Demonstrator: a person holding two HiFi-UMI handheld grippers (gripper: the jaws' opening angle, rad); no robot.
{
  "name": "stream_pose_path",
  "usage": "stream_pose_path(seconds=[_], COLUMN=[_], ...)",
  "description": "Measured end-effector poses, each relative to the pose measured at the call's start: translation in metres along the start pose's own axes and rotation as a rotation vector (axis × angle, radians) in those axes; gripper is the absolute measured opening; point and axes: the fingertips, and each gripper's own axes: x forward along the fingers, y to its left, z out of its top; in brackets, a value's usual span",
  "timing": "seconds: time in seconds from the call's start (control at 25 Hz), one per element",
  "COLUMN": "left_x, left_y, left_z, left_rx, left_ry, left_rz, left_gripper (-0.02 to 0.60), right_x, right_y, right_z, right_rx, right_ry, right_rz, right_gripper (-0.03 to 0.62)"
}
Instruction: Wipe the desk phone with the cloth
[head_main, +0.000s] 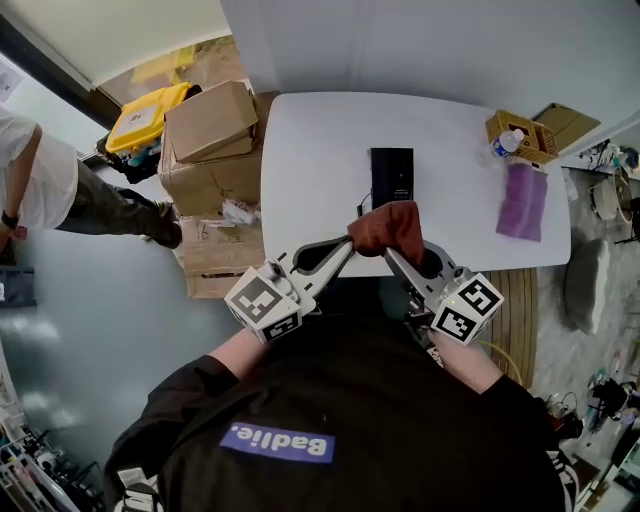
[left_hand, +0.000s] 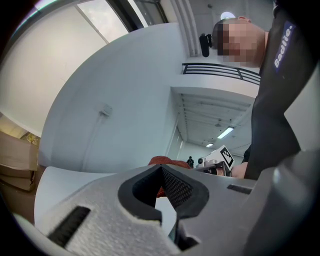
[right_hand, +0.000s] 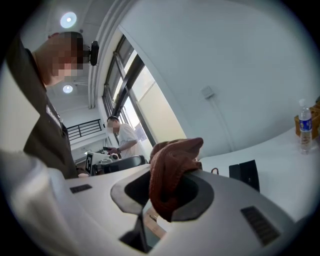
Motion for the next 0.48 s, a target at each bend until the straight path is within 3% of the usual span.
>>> stream_pose_path(seconds=[0.48], left_x=[0.068], left_y=[0.042], left_z=[0.002], left_rx=[-0.024], left_ry=[-0.005], left_rz=[0.183], left_gripper=[0.006], right_x=[0.029], right_y=[-0.099], right_z=[0.019], right_rx=[0.002], right_ry=[0.102], right_rz=[0.156], right_gripper=[0.094])
